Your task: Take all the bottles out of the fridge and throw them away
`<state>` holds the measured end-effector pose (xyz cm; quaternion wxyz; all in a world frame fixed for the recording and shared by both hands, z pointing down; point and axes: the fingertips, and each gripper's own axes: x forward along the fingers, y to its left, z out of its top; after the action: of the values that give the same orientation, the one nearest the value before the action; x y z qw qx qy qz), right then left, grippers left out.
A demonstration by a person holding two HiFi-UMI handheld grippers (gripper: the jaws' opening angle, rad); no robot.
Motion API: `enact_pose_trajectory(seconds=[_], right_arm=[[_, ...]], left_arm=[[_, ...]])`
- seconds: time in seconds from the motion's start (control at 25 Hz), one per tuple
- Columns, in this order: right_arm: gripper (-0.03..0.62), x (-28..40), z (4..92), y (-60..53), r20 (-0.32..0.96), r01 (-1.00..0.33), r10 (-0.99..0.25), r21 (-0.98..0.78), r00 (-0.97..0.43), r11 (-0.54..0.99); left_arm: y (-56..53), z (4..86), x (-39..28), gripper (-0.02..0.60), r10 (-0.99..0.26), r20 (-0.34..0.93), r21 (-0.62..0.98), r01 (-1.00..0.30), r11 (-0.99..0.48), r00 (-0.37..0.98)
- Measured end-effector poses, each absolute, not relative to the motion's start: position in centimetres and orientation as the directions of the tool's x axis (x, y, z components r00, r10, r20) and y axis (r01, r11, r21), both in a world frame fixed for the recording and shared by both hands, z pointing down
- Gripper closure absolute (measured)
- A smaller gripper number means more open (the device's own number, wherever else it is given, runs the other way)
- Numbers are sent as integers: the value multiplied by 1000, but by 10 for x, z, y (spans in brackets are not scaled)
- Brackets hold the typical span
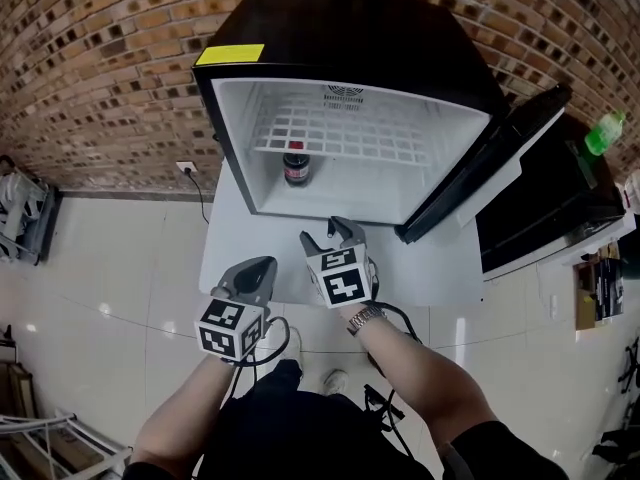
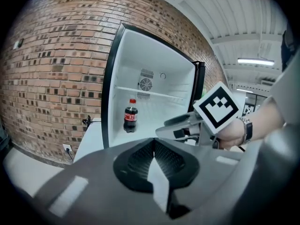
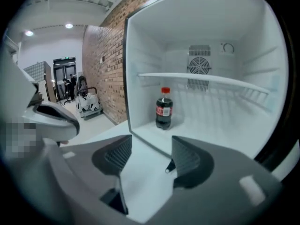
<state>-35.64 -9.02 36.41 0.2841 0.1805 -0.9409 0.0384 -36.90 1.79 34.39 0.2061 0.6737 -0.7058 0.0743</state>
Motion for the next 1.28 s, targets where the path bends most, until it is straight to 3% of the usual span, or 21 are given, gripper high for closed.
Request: enact_pose_trajectory(seconds=[0.56,1.28], right_arm=[[299,-458,382,-161,580,-414,-369,59,-726,909],[287,-502,400,-199,596,-448,-389,54,-703,892]], left_arm=[[-2,357,-445,578,-904,427,184,-981,68,18],[-11,369,-476,577,-890,454,192,-980,58,36]])
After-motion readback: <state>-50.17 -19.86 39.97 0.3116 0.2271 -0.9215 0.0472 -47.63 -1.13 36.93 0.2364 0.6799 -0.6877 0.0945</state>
